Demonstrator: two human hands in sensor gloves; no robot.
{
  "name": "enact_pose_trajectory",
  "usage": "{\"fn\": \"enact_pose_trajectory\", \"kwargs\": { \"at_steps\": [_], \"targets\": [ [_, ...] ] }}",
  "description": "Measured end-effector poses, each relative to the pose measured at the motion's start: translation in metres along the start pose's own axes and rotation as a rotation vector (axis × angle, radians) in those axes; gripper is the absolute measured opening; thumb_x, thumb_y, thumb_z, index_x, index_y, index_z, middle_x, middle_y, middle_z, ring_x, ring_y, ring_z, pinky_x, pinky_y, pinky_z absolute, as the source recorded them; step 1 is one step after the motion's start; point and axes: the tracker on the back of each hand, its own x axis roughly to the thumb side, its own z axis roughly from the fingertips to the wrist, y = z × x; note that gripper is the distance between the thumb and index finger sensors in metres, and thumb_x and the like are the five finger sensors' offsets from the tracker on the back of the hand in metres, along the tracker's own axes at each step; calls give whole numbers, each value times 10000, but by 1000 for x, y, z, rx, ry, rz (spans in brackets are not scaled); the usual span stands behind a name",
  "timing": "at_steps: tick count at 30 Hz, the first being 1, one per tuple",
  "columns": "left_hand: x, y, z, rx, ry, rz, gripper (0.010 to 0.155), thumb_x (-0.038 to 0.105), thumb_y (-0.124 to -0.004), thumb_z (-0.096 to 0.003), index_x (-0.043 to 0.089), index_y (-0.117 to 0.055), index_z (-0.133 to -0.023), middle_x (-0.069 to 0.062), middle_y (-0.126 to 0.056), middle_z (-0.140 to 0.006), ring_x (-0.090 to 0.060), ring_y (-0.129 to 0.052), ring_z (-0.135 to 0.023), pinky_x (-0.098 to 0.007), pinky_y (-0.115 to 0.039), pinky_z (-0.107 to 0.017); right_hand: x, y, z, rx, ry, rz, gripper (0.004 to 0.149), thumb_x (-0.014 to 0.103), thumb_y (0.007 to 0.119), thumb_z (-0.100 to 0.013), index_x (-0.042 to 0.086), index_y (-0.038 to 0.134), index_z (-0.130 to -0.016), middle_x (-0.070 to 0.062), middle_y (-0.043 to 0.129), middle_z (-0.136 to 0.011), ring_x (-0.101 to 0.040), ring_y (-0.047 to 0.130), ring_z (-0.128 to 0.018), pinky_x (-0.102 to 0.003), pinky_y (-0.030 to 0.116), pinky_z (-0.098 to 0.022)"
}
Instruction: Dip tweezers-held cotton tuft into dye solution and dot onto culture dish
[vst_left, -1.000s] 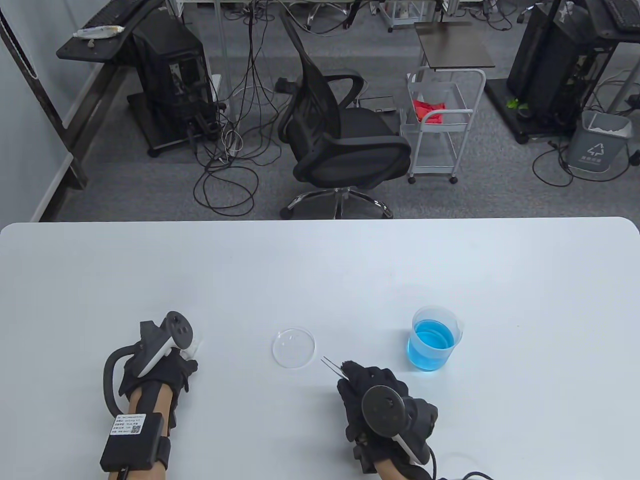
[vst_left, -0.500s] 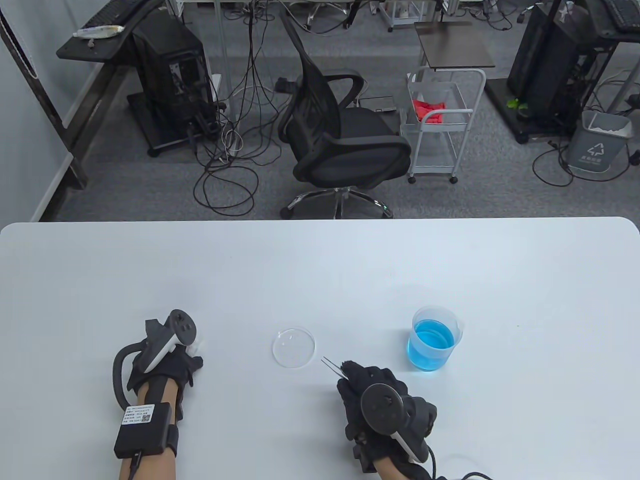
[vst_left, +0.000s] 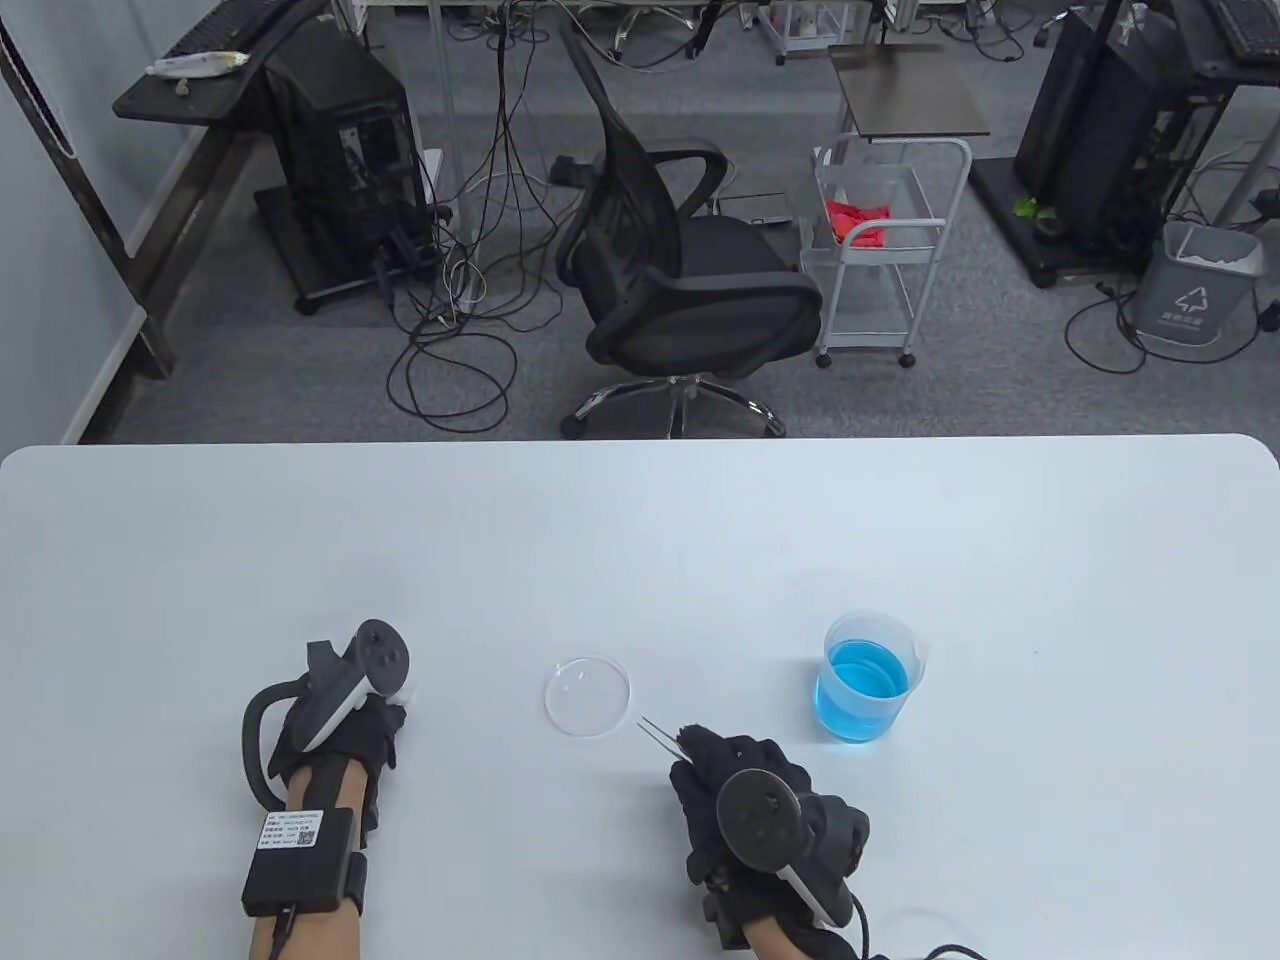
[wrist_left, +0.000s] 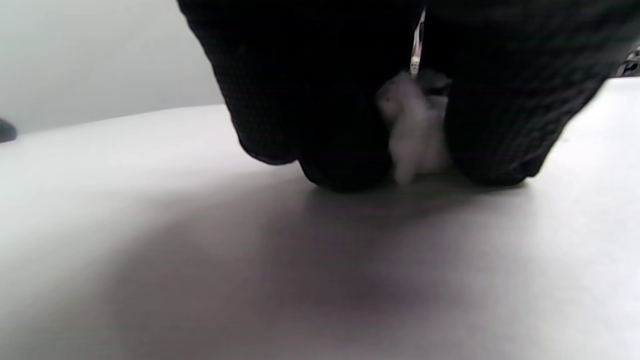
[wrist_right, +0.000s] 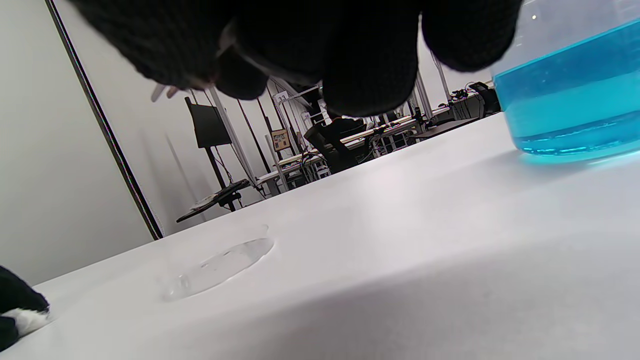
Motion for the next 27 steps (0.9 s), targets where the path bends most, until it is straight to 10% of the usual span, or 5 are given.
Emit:
{"fn": "enact_pose_trajectory", "kwargs": {
  "at_steps": [11,27],
  "targets": [
    [-2,4,16,67,-53,130,433,413,-993,-394,355,-954,-822,45,-1008,-802,-95,-1186,-507,-272,-1027,-455,-1,0,-1,-5,-6,3,404,392,867,-420,243,874,-795,21,921,-589,-221,937,-654,-557,712,-557],
    [33,36,116,170,-349,647,442,417,-983,-404,341,-940,-837,39,-995,-807,-79,-1179,-505,-265,-1031,-442,1,-6,6,-31,-69,-21,410,404,857,-421,250,866,-801,24,918,-592,-220,933,-660,-555,709,-562]
  ]
}}
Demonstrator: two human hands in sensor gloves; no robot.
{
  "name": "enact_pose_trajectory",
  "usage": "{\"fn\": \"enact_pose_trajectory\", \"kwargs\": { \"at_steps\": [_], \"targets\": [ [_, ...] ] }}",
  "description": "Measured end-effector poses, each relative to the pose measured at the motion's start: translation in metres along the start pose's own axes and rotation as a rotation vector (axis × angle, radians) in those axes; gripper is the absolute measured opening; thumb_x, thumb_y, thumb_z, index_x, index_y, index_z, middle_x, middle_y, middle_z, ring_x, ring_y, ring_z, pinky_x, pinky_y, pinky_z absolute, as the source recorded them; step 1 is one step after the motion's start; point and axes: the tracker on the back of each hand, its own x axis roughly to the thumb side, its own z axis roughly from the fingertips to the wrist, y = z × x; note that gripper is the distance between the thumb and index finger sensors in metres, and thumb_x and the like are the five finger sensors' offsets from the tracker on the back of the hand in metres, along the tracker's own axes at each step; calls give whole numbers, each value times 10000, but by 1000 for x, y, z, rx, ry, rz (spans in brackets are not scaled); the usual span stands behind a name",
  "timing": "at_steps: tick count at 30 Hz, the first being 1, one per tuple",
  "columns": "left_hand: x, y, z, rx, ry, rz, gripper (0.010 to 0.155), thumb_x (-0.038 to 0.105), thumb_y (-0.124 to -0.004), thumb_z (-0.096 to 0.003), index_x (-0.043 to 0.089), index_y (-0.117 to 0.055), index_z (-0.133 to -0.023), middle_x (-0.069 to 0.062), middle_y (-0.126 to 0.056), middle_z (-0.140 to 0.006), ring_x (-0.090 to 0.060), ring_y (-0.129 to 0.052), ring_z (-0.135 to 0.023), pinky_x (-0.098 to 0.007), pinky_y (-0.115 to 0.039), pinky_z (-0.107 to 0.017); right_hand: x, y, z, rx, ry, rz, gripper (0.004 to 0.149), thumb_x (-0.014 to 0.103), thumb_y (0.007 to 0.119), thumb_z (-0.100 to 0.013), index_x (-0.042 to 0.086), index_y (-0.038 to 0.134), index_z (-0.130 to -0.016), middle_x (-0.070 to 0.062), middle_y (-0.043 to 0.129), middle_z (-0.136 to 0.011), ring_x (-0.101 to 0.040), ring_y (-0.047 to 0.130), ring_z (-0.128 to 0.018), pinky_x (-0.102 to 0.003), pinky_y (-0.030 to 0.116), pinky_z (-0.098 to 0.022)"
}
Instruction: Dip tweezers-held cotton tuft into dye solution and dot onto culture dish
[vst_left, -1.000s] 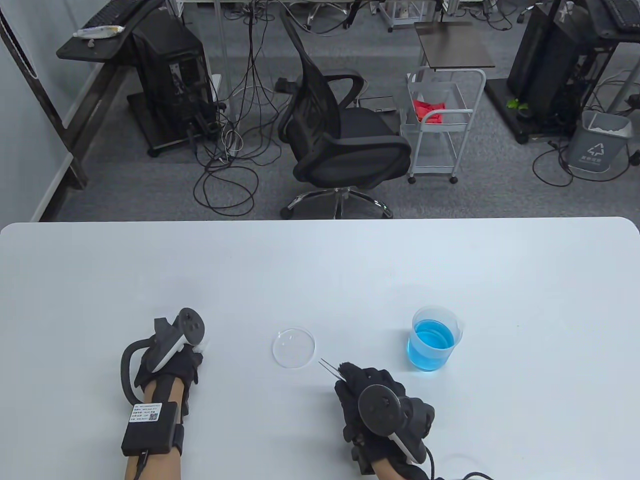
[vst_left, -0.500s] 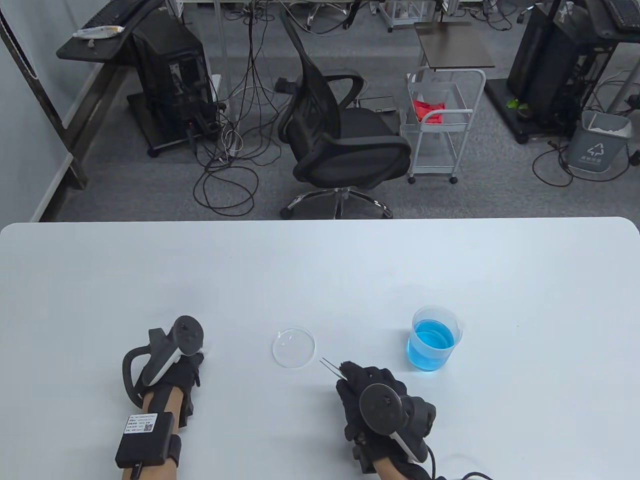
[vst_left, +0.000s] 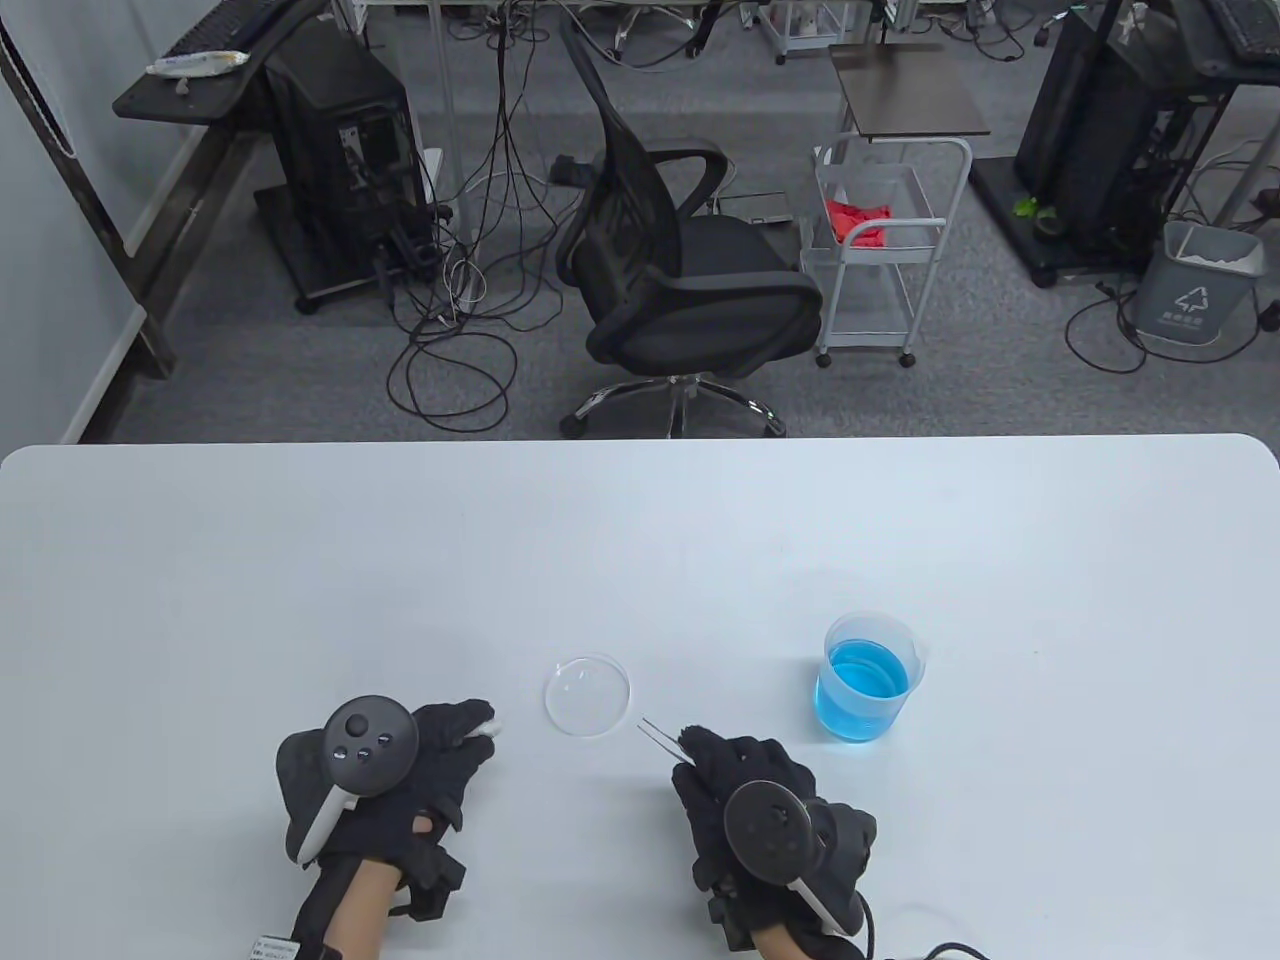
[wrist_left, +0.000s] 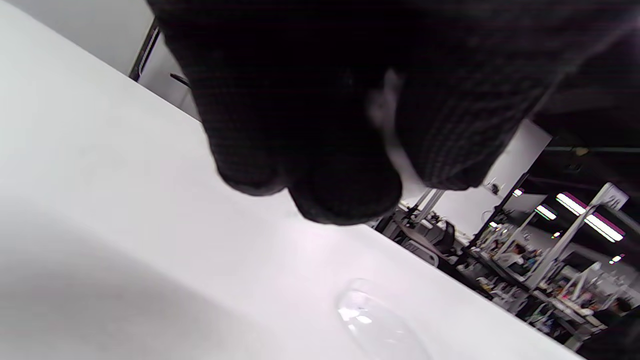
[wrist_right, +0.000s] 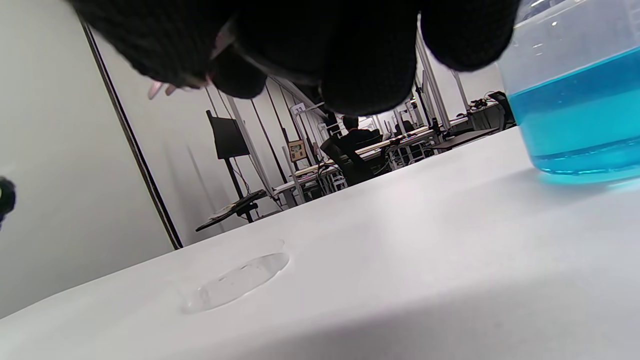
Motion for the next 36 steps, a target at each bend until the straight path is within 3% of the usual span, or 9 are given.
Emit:
{"fn": "enact_pose_trajectory", "kwargs": {
  "at_steps": [9,15,36],
  "targets": [
    [-1,-30,17,-10,-19,238,445,423,-976,-409,342,-935,-845,39,-992,-807,-73,-1175,-504,-261,-1028,-439,20,3,9,32,-152,-28,410,422,847,-420,256,871,-794,34,923,-582,-210,938,-658,-549,716,-561],
    [3,-41,21,-8,-51,305,444,428,-971,-411,347,-932,-846,42,-989,-810,-70,-1174,-503,-255,-1029,-438,27,7,10,59,-182,-67,408,424,844,-423,256,872,-793,33,923,-580,-210,939,-656,-549,717,-559],
    [7,-53,20,-68,-74,322,446,433,-970,-411,362,-928,-850,50,-986,-815,-66,-1172,-513,-251,-1028,-447,30,11,11,74,-201,-80,396,417,849,-422,250,887,-779,34,931,-562,-208,945,-646,-547,721,-555]
  ]
}}
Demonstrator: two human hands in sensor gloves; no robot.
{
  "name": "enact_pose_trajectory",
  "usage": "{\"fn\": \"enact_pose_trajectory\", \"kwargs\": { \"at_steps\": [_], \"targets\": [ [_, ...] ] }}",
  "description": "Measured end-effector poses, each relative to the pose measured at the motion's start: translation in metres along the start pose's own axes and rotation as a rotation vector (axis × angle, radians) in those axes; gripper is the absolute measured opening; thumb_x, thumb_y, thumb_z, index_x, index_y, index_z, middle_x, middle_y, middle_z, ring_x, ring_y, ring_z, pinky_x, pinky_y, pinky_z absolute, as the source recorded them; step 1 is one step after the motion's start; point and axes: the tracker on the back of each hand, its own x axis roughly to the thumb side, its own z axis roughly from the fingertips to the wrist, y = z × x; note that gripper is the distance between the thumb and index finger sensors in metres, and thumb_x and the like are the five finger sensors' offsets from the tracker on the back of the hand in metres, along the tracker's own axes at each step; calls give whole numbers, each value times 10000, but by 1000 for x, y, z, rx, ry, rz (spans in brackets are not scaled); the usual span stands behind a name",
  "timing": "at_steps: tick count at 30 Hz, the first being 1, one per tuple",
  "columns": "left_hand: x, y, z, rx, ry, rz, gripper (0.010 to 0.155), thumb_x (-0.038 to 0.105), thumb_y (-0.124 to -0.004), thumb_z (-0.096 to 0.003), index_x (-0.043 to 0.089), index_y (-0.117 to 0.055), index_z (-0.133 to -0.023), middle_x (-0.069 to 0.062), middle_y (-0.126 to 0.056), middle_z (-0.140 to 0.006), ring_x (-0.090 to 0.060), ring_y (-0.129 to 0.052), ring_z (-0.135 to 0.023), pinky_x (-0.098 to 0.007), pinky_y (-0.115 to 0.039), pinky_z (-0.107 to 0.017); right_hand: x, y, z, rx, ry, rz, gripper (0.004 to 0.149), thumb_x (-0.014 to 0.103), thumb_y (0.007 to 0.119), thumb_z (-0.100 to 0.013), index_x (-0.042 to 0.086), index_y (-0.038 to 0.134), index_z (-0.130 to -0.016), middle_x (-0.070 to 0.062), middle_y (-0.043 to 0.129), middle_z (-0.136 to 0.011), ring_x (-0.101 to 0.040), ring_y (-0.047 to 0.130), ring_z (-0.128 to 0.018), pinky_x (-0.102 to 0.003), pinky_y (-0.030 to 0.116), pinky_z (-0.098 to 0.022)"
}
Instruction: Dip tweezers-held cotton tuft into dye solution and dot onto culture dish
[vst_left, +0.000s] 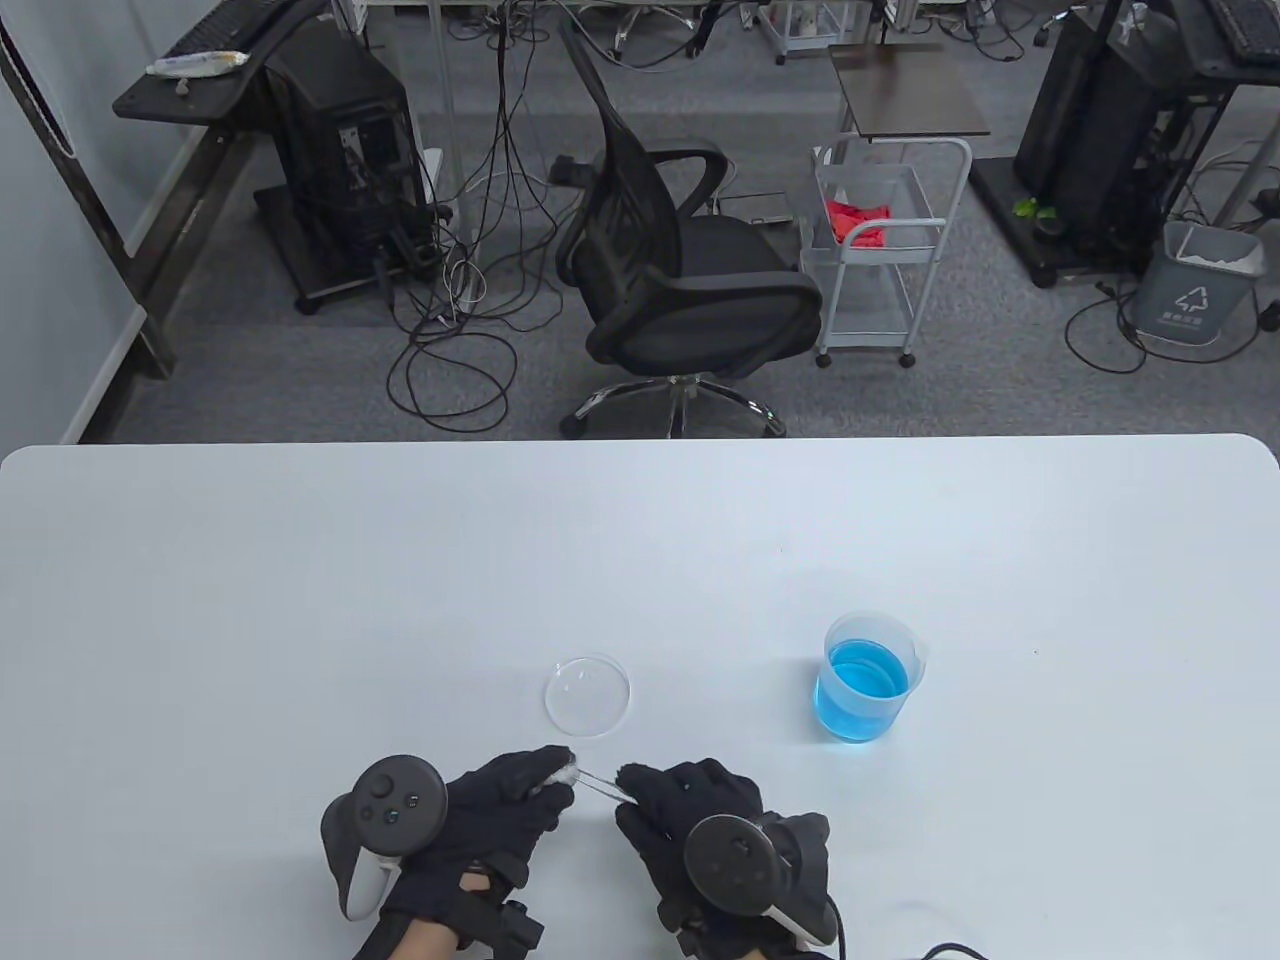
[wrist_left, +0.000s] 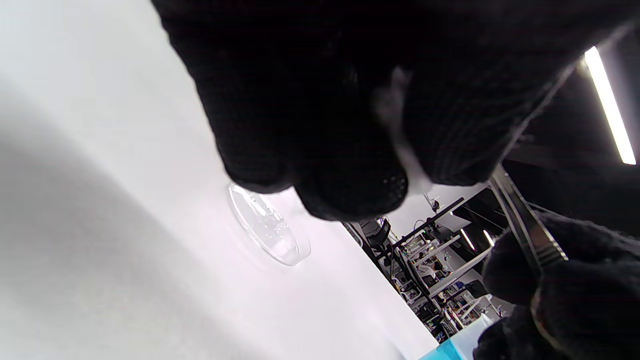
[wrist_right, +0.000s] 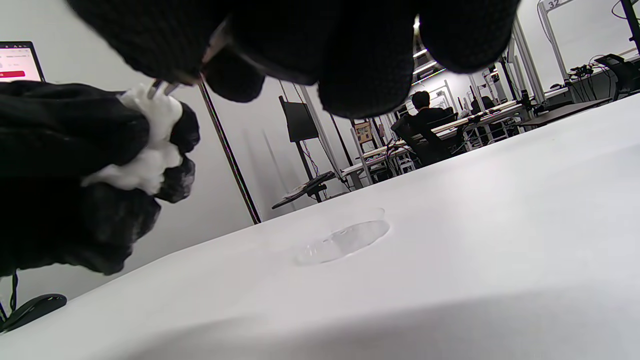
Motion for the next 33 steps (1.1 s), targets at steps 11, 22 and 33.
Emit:
{"fn": "enact_pose_trajectory", "kwargs": {
  "at_steps": [11,22,33],
  "targets": [
    [2,-5,-1,-11,4,-27,446,437,-970,-411,362,-931,-849,52,-989,-812,-66,-1174,-511,-253,-1029,-445,7,-5,3,-103,-24,61,357,364,880,-397,166,964,-682,21,961,-472,-199,968,-594,-543,732,-543],
    [3,-6,-1,3,0,-31,439,434,-967,-414,356,-936,-846,48,-993,-808,-70,-1175,-508,-255,-1030,-443,14,-10,5,-187,-11,130,302,344,890,-388,195,978,-636,9,957,-438,-199,969,-573,-546,731,-537],
    [-4,-4,-1,16,26,-57,428,429,-973,-411,363,-949,-833,45,-995,-804,-78,-1176,-505,-263,-1029,-440,-8,-24,4,-240,88,77,305,344,886,-391,188,971,-639,14,954,-434,-196,969,-567,-545,733,-535]
  ]
}}
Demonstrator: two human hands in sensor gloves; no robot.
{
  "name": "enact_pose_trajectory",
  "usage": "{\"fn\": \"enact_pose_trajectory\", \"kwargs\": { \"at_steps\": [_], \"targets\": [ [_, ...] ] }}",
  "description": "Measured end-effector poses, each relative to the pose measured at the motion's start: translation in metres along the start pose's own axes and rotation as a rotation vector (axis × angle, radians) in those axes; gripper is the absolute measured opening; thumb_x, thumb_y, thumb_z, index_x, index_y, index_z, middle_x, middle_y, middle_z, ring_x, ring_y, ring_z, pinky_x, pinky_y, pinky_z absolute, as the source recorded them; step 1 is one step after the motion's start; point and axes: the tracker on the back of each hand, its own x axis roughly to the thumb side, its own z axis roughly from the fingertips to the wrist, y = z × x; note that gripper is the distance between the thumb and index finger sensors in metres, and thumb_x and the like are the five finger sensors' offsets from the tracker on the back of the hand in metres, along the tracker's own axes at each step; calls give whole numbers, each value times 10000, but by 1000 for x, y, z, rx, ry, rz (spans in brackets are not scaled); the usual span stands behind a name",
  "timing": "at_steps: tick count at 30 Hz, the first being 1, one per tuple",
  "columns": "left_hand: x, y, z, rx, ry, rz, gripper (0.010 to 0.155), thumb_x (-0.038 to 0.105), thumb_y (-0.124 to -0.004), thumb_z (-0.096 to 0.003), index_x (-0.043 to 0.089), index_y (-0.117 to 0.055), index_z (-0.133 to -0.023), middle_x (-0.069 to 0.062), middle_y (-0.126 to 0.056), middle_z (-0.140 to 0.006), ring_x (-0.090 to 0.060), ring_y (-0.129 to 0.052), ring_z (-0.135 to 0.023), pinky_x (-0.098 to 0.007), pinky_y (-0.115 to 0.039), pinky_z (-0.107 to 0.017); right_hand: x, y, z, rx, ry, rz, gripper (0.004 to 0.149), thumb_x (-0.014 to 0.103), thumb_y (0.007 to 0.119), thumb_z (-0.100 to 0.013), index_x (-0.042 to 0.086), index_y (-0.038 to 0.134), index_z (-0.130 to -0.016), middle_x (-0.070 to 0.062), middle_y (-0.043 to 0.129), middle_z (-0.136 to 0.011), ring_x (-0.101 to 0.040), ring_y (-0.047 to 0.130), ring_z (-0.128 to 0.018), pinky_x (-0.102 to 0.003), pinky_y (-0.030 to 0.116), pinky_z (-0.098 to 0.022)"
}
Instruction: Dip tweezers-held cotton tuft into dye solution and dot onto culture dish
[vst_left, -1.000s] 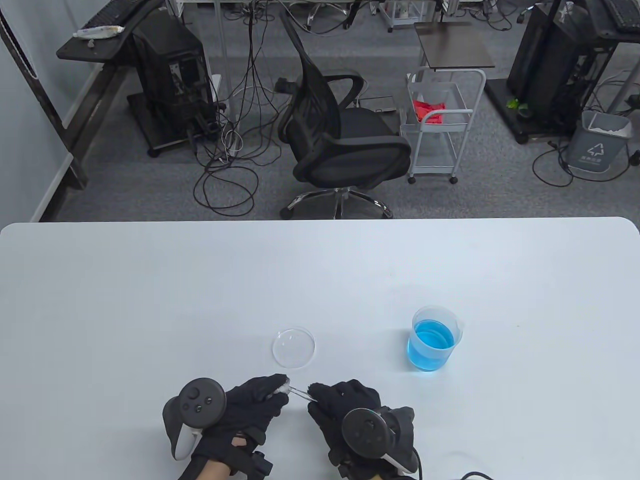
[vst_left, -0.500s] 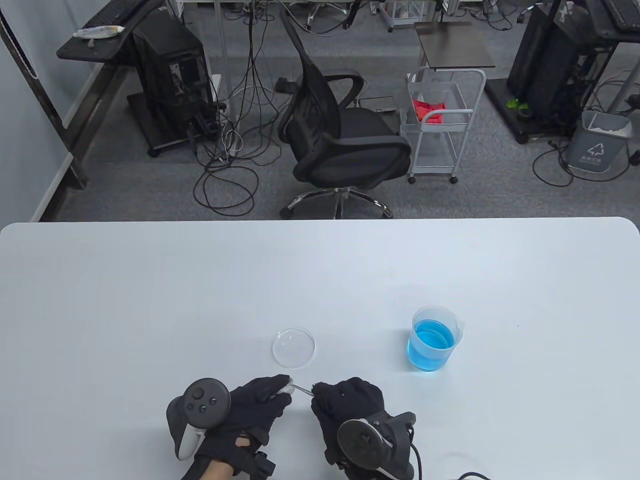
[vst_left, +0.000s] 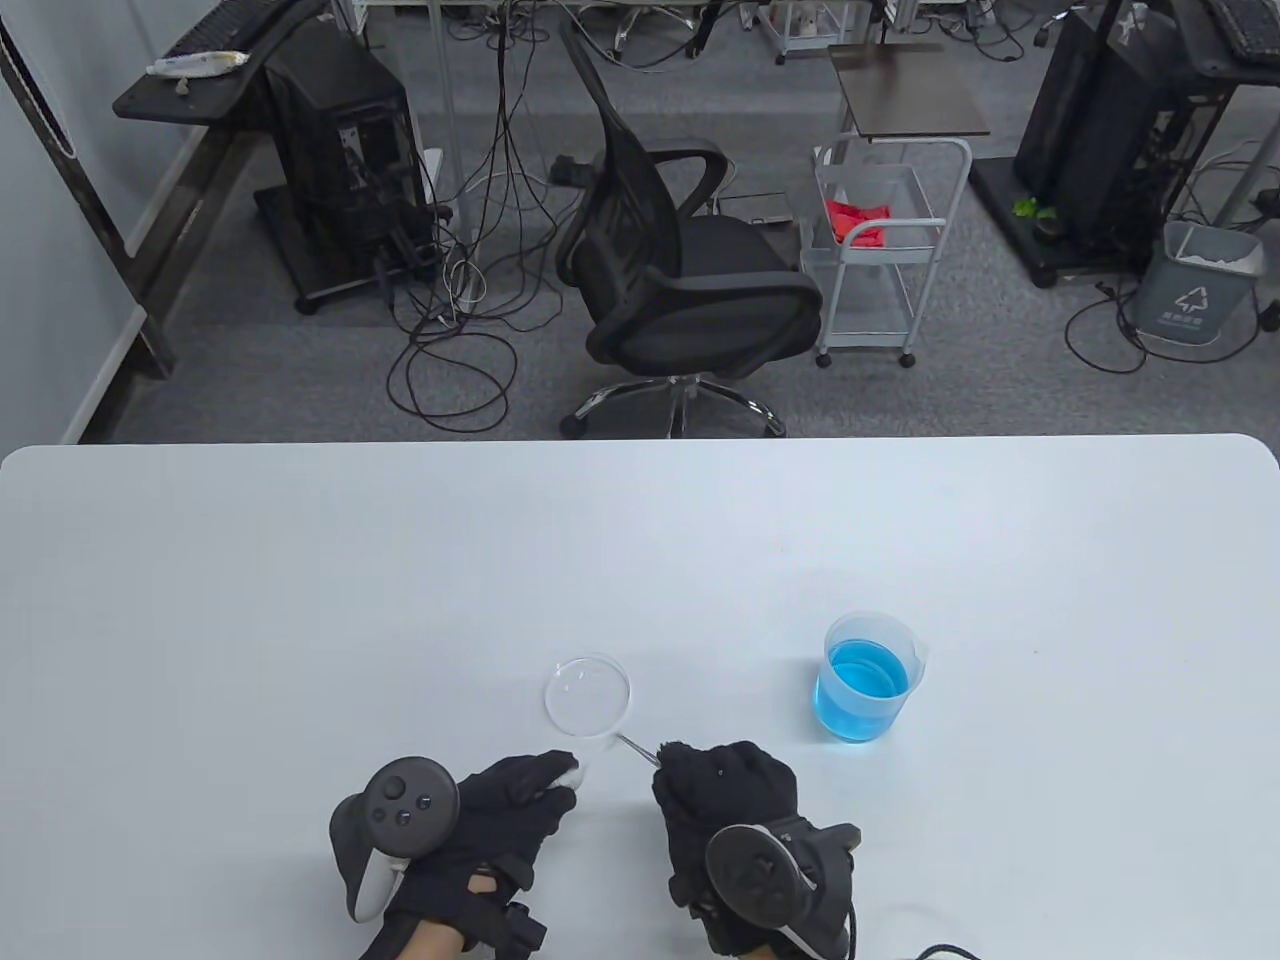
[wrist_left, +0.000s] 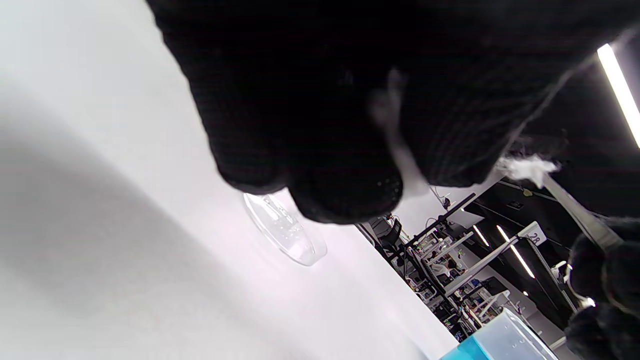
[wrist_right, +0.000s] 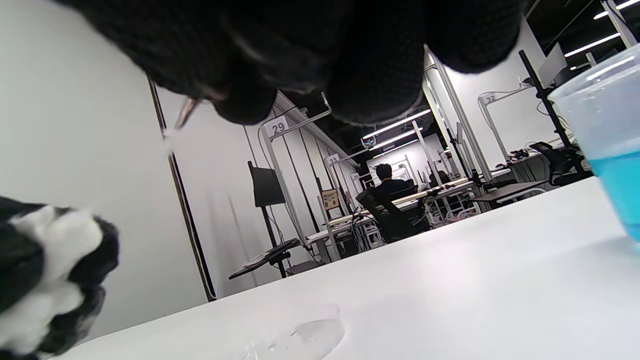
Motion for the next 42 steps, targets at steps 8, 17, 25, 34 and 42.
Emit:
{"fn": "enact_pose_trajectory", "kwargs": {
  "at_steps": [8,17,25,34,42],
  "targets": [
    [0,2,1,22,17,-83,429,430,-974,-410,361,-948,-833,46,-993,-805,-80,-1173,-507,-264,-1025,-442,-5,-5,-1,-15,15,-18,312,351,888,-390,190,971,-644,18,956,-435,-193,970,-570,-545,734,-535],
    [-8,46,-25,75,130,-418,432,430,-968,-418,357,-939,-843,42,-986,-816,-84,-1168,-520,-269,-1019,-452,-7,-4,-2,-12,35,-6,315,355,889,-390,192,970,-648,19,957,-438,-192,971,-572,-544,735,-536],
    [-23,70,-68,70,269,-701,434,435,-962,-423,364,-932,-850,48,-975,-831,-87,-1161,-540,-271,-1011,-470,-8,-3,-3,-3,45,-5,318,355,889,-391,191,970,-651,19,958,-439,-193,971,-573,-544,735,-536],
    [-67,57,-92,-1,408,-828,433,439,-957,-426,375,-930,-853,50,-970,-847,-97,-1159,-564,-279,-1000,-496,-11,-2,-5,10,61,-7,320,356,892,-391,191,969,-654,18,959,-442,-195,971,-576,-546,734,-537],
    [-77,51,-102,-59,414,-953,436,448,-944,-432,403,-912,-864,79,-926,-894,-110,-1125,-620,-292,-960,-554,-13,1,-7,25,76,4,321,356,892,-392,191,969,-657,18,960,-443,-197,971,-578,-547,733,-538]
  ]
}}
